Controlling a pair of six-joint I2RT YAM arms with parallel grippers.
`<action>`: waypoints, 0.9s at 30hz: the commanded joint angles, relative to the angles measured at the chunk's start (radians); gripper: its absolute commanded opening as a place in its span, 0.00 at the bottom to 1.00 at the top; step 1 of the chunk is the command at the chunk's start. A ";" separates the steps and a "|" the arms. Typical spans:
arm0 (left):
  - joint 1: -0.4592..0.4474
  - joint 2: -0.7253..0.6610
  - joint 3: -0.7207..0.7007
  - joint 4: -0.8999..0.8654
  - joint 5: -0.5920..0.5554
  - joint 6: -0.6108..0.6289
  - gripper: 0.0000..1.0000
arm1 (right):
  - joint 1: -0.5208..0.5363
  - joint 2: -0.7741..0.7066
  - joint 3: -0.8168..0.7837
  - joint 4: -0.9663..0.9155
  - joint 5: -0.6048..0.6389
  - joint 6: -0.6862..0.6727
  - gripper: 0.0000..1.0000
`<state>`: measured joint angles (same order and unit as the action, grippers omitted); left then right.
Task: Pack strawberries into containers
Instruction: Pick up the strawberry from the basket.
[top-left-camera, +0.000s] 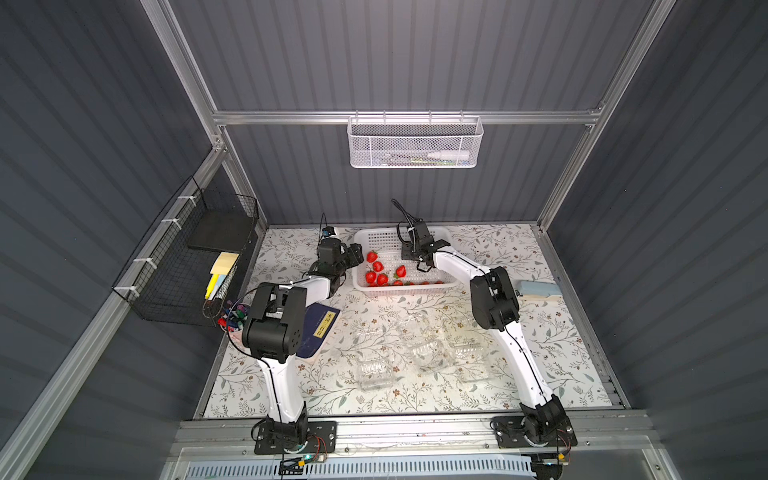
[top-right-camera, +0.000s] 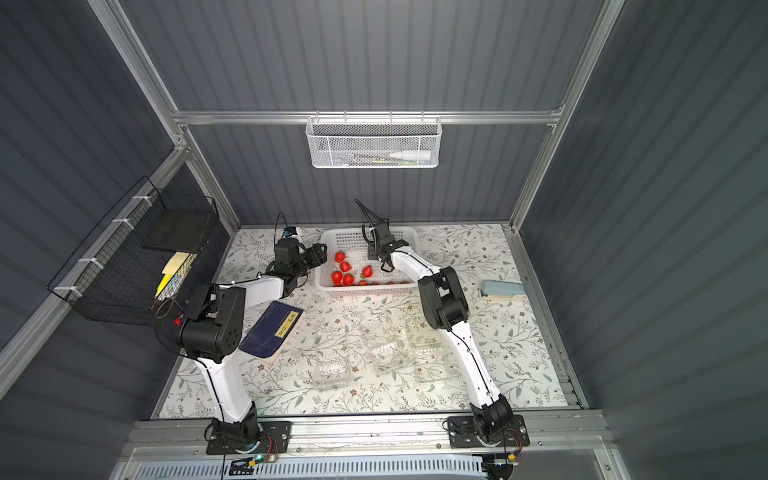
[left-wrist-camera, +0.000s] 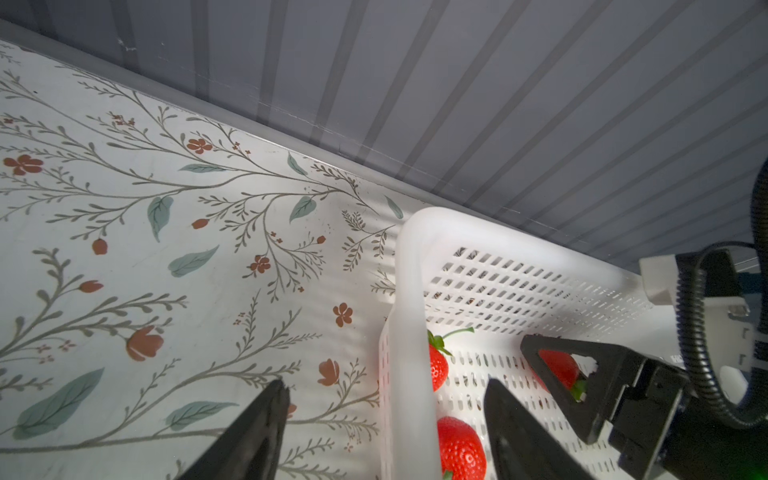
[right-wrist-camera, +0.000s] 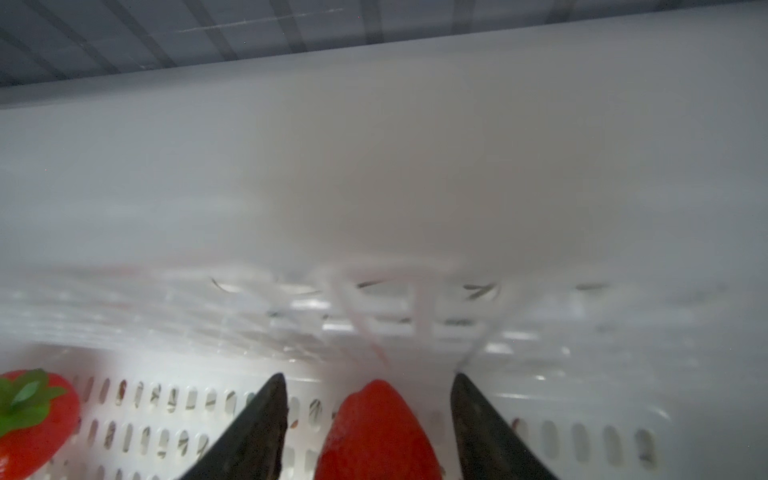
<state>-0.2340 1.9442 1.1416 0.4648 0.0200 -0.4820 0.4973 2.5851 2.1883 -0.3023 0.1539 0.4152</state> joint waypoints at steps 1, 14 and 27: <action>-0.001 0.004 0.022 0.009 0.011 0.022 0.76 | 0.001 0.033 0.025 -0.027 0.000 0.049 0.57; -0.002 -0.040 -0.002 0.014 0.006 0.026 0.75 | 0.000 -0.061 -0.116 0.069 -0.048 0.032 0.31; -0.017 -0.196 -0.087 0.039 0.020 -0.013 0.76 | 0.001 -0.444 -0.470 0.149 -0.128 0.042 0.21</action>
<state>-0.2409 1.8008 1.0817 0.4721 0.0242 -0.4831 0.4973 2.2414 1.7767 -0.1833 0.0490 0.4454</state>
